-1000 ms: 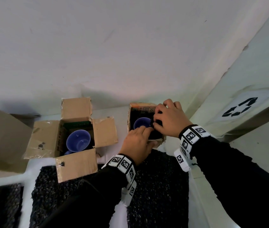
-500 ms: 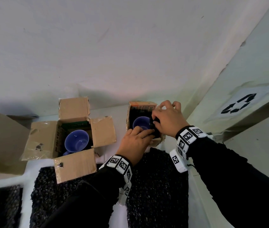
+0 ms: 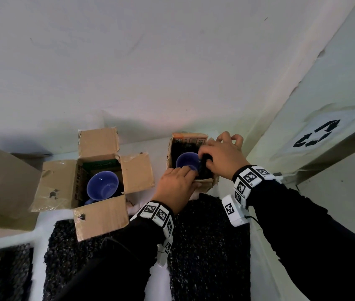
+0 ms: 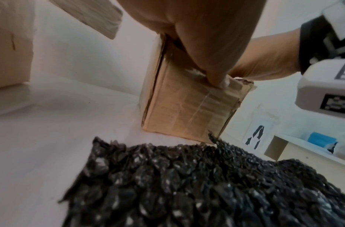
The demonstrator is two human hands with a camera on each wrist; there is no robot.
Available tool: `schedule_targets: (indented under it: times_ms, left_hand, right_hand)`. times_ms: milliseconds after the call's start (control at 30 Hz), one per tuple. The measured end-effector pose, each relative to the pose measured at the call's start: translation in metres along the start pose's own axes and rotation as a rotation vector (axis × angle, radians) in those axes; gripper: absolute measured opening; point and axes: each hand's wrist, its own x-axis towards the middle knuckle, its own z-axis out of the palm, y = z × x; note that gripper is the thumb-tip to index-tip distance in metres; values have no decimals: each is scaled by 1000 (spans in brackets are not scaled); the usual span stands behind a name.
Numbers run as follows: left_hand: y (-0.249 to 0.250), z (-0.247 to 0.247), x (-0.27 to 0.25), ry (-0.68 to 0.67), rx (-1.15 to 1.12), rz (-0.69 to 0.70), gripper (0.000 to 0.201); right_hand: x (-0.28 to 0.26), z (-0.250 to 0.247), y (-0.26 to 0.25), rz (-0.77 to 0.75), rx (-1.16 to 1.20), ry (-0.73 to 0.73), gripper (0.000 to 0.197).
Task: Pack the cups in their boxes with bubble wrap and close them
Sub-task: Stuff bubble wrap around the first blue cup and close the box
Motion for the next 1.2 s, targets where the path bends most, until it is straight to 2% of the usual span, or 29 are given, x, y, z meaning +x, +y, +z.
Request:
schedule_targets:
  times_ms: [133,267,367,533,700,833,1067,1133,1200]
  left_hand:
    - [-1,1,1,-5,33,4,34]
    - [0,1,-1,8,20,-17,36]
    - [1,1,1,0,-12,-44,37]
    - [-4,6,-1,31,20,59,33]
    - [-4,4,-3,-81,74,80,34]
    - [0,-3,-2,-135,91,36,36]
    - [3,-3,-1,-91,93,42,21]
    - [3,-3,-4,-94,108,66,19]
    - [5,-6,-5,-107,102,63,26]
  right_hand:
    - [-5,2,5,-89,-101,62,19]
    - [-14,3,12,-123,-89,115,24]
    - [-16,3,14,-119,-87,98,25]
    - [-11,3,12,-125,-171,23,24]
    - [-12,12,5,-95,-168,26,10]
    - [-18,15,4,-72,-246,76,26]
    - [-28,20,-5,-61,-258,205,13]
    - [-33,20,-6,-62,-243,214,21]
    - [-38,20,-5,-56,-212,194,30]
